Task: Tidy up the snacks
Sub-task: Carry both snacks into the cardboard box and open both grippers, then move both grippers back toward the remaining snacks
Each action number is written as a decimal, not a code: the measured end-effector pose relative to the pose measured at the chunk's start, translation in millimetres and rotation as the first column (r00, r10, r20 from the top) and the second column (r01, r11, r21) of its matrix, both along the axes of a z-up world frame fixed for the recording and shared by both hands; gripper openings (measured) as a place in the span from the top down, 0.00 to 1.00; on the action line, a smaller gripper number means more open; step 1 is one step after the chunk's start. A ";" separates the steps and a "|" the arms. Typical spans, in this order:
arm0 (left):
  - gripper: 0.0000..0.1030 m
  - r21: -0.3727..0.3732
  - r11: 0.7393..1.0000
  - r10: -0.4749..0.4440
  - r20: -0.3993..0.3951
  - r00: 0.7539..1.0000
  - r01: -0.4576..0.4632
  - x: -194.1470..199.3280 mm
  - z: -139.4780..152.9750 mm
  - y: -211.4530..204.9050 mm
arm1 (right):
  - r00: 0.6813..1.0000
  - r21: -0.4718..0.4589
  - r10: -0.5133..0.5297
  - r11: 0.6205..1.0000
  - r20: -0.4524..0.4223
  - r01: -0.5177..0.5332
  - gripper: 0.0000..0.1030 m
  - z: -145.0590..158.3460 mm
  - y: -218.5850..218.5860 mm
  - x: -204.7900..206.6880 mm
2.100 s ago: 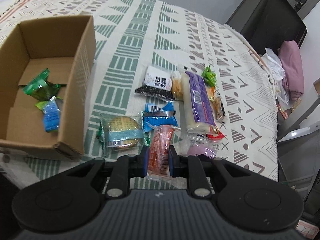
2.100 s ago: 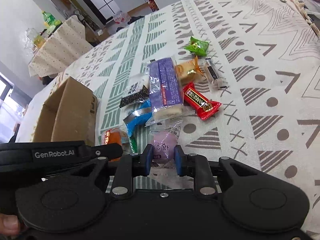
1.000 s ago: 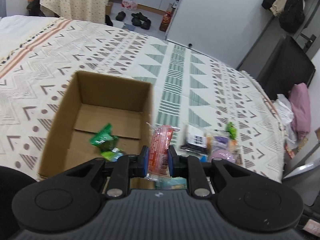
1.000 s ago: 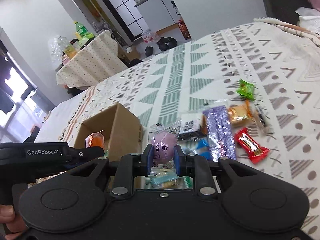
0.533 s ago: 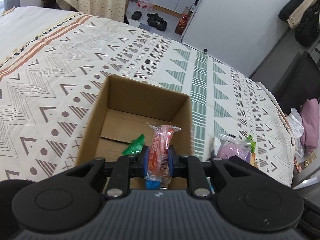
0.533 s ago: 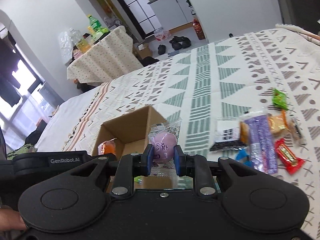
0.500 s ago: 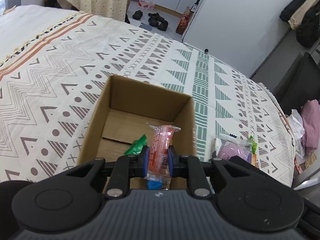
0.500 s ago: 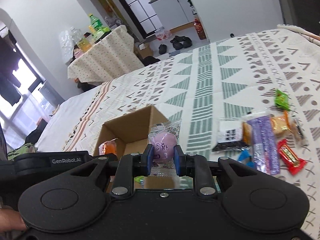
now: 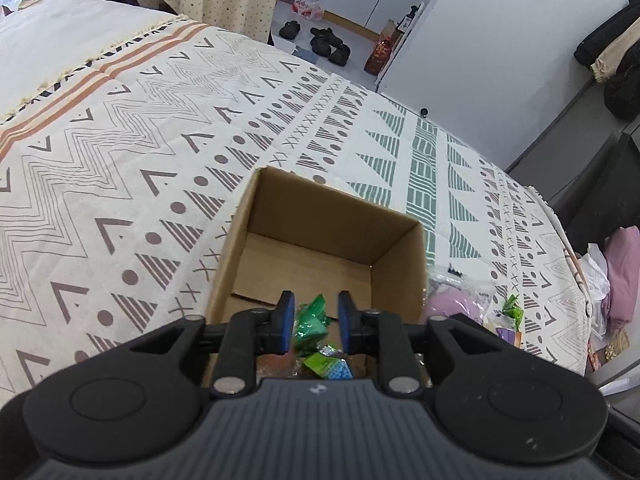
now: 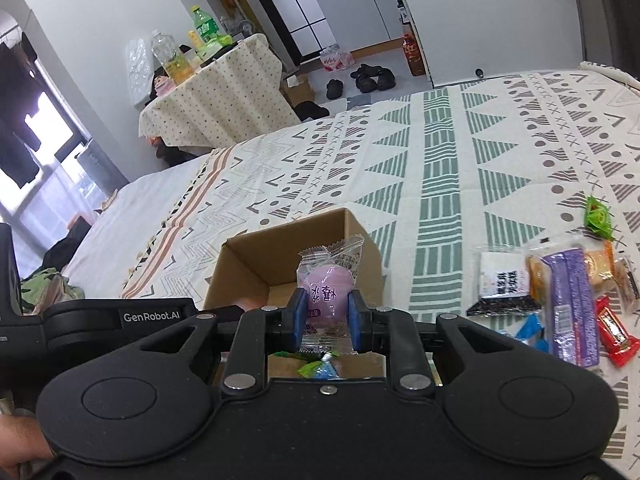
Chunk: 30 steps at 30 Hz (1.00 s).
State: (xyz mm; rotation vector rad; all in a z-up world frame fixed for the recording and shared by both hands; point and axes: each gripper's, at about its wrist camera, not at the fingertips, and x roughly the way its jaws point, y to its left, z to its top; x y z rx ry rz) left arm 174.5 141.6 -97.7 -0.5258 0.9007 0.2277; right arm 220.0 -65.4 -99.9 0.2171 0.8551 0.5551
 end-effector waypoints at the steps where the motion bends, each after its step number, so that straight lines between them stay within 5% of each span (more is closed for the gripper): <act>1: 0.78 -0.008 1.000 -0.002 -0.001 1.000 0.002 0.1 0.2 1.7 | 1.000 -0.002 0.003 1.000 0.000 -0.003 0.79 0.5 4.1 -0.2; 9: 0.48 0.018 1.000 -0.004 -0.014 1.000 0.004 -3.9 7.8 3.8 | 1.000 0.023 0.021 1.000 -0.004 -0.021 0.74 1.6 23.1 -1.2; 14: 0.27 0.040 0.999 0.003 -0.009 1.000 -0.003 -10.2 14.0 -3.0 | 1.000 0.044 -0.016 0.999 -0.007 0.017 0.60 6.2 9.2 -5.6; 22: 0.19 0.076 0.997 0.014 -0.034 0.999 -0.012 -15.1 23.7 -19.5 | 0.999 0.049 -0.054 0.997 -0.005 0.054 0.45 12.3 -20.5 -15.8; 30: 0.13 0.125 0.992 0.007 -0.035 0.999 -0.002 -22.2 35.6 -41.7 | 0.995 0.065 -0.095 0.993 0.014 0.094 0.19 20.6 -52.0 -25.5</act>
